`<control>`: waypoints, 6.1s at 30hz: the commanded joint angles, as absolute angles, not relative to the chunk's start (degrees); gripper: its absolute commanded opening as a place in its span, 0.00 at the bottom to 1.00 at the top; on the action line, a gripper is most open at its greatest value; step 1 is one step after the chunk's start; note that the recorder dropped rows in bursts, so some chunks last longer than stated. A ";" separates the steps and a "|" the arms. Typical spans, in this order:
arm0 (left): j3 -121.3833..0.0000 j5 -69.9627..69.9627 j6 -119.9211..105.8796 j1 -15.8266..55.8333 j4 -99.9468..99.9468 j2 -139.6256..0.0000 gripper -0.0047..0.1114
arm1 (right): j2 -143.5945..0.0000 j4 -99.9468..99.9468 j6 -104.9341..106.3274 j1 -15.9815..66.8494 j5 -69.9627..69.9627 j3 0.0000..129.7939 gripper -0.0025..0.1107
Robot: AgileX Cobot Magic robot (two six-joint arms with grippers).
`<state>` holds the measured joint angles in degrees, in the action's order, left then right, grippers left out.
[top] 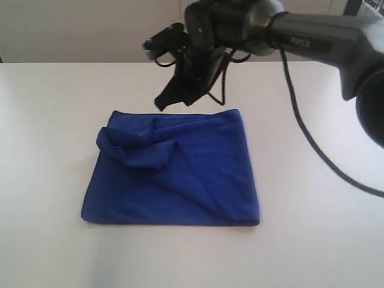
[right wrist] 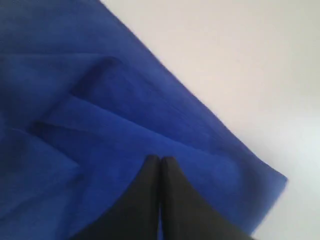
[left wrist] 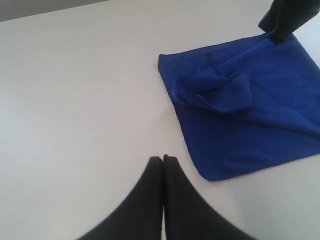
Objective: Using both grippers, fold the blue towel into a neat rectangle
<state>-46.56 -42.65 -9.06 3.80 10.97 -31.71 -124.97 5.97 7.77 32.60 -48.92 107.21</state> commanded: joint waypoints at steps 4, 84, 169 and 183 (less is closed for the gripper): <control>-46.25 -43.07 -9.14 3.87 11.41 -31.38 0.04 | -129.08 3.21 12.84 23.97 -42.95 105.01 0.02; -46.25 -43.07 -9.14 3.87 11.41 -31.38 0.04 | -129.59 -7.84 2.76 39.47 -43.27 99.18 0.02; -46.25 -43.07 -9.14 3.87 11.41 -31.38 0.04 | -118.49 -23.33 6.85 18.33 -30.43 83.77 0.26; -46.25 -43.07 -9.14 3.87 11.41 -31.38 0.04 | -120.44 -26.75 6.85 18.33 -28.95 83.25 0.35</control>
<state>-46.56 -42.65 -9.06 3.80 10.88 -31.71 -119.74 -26.18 6.42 18.62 -29.93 83.62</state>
